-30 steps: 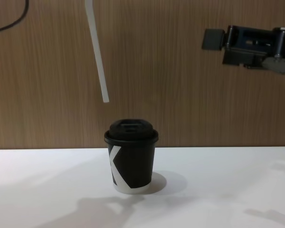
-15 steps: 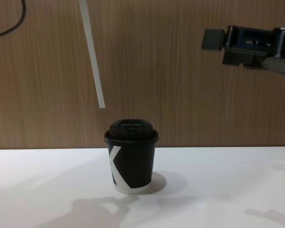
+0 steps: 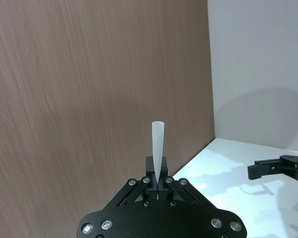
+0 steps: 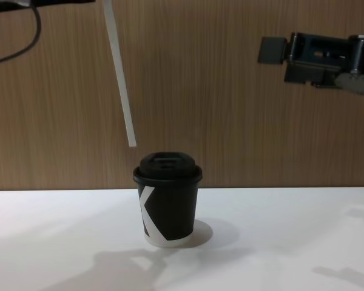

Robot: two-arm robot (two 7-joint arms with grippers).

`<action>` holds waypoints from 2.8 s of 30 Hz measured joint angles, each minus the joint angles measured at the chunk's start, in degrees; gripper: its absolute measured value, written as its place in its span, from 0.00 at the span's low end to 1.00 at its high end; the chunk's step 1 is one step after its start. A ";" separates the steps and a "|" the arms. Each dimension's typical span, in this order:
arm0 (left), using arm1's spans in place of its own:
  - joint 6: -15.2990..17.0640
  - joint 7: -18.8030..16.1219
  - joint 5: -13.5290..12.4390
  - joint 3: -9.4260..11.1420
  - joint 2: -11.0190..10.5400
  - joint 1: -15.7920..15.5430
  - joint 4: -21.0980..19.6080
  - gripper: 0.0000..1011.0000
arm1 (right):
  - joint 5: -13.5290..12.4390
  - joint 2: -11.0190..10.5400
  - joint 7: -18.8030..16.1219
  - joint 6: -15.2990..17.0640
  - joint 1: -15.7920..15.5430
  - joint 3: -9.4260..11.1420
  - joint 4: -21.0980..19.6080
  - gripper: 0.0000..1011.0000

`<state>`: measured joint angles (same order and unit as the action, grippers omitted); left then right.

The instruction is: Pick up the straw with one hand, pass it to the other hand, and insert it into the cup.

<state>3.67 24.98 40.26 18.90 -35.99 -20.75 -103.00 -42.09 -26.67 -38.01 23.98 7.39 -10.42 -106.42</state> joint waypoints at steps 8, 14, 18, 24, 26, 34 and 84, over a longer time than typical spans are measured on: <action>-0.68 0.73 -0.60 0.10 0.86 -0.83 2.11 0.00 | 0.00 0.00 0.00 0.00 0.00 0.00 0.00 0.99; -1.30 1.72 -1.02 0.19 1.64 -1.84 4.16 0.00 | 0.00 0.00 0.00 0.00 0.00 0.00 0.00 0.99; -1.65 2.32 -1.25 0.31 2.17 -2.56 5.49 0.00 | 0.00 0.00 0.00 0.00 0.00 0.00 0.00 0.99; -2.11 3.43 -1.54 0.73 3.15 -3.87 7.66 0.00 | 0.00 0.00 0.00 0.00 0.00 0.00 0.00 0.99; -2.20 3.71 -1.59 0.88 3.42 -4.19 8.18 0.00 | 0.00 0.00 0.00 0.00 0.00 0.00 0.00 0.99; -2.73 5.20 -1.72 2.02 4.94 -6.16 11.31 0.00 | 0.00 0.00 0.00 0.00 0.00 0.00 0.00 0.99; -3.08 9.53 -0.37 7.13 9.53 -11.70 21.22 0.00 | 0.00 0.00 0.00 0.00 0.00 0.00 0.00 0.99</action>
<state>0.59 34.51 39.89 26.02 -26.46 -32.45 -81.78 -42.09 -26.67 -38.01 23.98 7.38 -10.42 -106.42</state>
